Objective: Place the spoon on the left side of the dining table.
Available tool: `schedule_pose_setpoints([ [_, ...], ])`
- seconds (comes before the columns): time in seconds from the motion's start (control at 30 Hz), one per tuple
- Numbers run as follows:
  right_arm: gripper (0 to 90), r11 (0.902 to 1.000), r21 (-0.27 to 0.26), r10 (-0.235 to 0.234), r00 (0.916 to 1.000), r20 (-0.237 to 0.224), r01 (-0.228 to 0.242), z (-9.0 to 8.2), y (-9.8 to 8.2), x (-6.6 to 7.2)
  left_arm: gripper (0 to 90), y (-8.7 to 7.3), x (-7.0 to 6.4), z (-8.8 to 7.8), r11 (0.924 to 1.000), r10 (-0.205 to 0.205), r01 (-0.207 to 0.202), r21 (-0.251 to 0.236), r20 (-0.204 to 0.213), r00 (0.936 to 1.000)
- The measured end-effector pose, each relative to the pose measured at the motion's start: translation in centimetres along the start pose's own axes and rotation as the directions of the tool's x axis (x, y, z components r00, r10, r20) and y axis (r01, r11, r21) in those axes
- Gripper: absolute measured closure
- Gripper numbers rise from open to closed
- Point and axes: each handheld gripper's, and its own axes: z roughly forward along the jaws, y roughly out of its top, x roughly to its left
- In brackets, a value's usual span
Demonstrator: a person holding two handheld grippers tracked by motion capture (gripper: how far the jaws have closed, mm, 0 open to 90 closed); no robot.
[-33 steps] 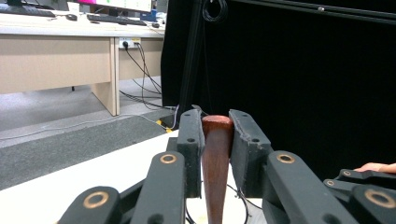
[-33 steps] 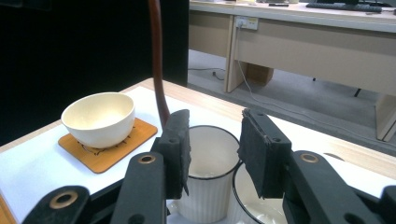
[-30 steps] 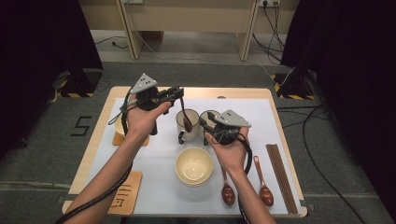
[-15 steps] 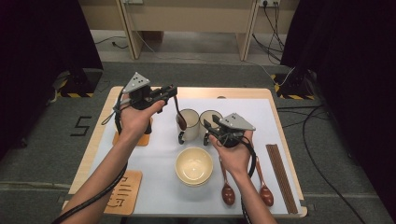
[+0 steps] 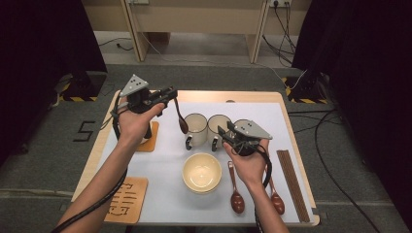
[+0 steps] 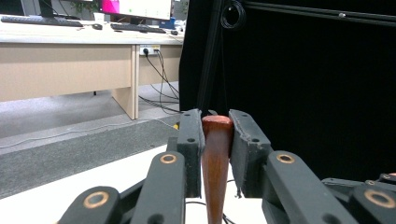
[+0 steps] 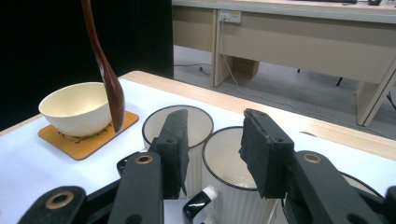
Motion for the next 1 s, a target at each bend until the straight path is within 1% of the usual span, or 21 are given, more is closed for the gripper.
schedule_pose_setpoints([
  [0.17,61.1,1.0,0.001,-0.003,1.0,0.009,0.003,-0.3,-0.3,-0.3,74.1,0.0,0.5,-0.3,1.0,-0.005,0.005,-0.004,-0.012,0.9999],
  [0.23,61.1,1.0,0.004,0.007,0.9999,0.011,-0.007,-0.4,-0.5,-0.4,74.1,0.0,0.7,-0.5,1.0,-0.006,0.006,-0.005,-0.016,0.9999],
  [0.3,61.1,1.0,0.004,0.002,0.9999,0.016,-0.002,-0.5,-0.6,-0.6,74.1,0.1,0.9,-0.6,1.0,-0.006,0.006,-0.006,-0.021,0.9998],
  [0.33,61.1,0.9999,0.004,0.011,0.9998,0.017,-0.011,-0.6,-0.7,-0.6,74.1,0.1,1.0,-0.7,1.0,-0.006,0.006,-0.006,-0.022,0.9997],
  [0.43,61.1,1.0,0.003,0.008,0.9997,0.025,-0.008,-0.8,-0.8,-0.9,74.1,0.2,1.2,-0.9,0.9999,-0.007,0.006,-0.009,-0.027,0.9996],
  [0.5,61.1,0.9998,0.006,0.017,0.9995,0.027,-0.017,-0.9,-1.0,-1.0,74.1,0.2,1.4,-1.0,0.9999,-0.005,0.005,-0.01,-0.03,0.9995],
  [0.57,61.1,0.9999,0.002,0.013,0.9994,0.032,-0.013,-1.0,-1.1,-1.2,74.2,0.2,1.5,-1.1,0.9999,-0.006,0.005,-0.01,-0.035,0.9994],
  [0.77,61.0,0.9997,0.0,0.024,0.9988,0.043,-0.024,-1.5,-1.5,-1.6,74.2,0.2,2.1,-1.4,0.9999,-0.01,0.009,-0.013,-0.048,0.9988],
  [0.83,61.0,0.9995,0.003,0.031,0.9986,0.043,-0.031,-1.6,-1.6,-1.7,74.2,0.2,2.2,-1.5,0.9999,-0.008,0.007,-0.014,-0.053,0.9986],
  [0.87,60.9,0.9997,0.003,0.026,0.9986,0.047,-0.026,-1.7,-1.7,-1.8,74.1,0.2,2.4,-1.6,0.9999,-0.007,0.006,-0.015,-0.055,0.9984],
  [1.0,60.8,0.9995,0.005,0.031,0.998,0.055,-0.031,-2.0,-2.1,-2.0,74.2,0.2,2.9,-1.9,0.9999,-0.004,0.003,-0.016,-0.069,0.9976],
])
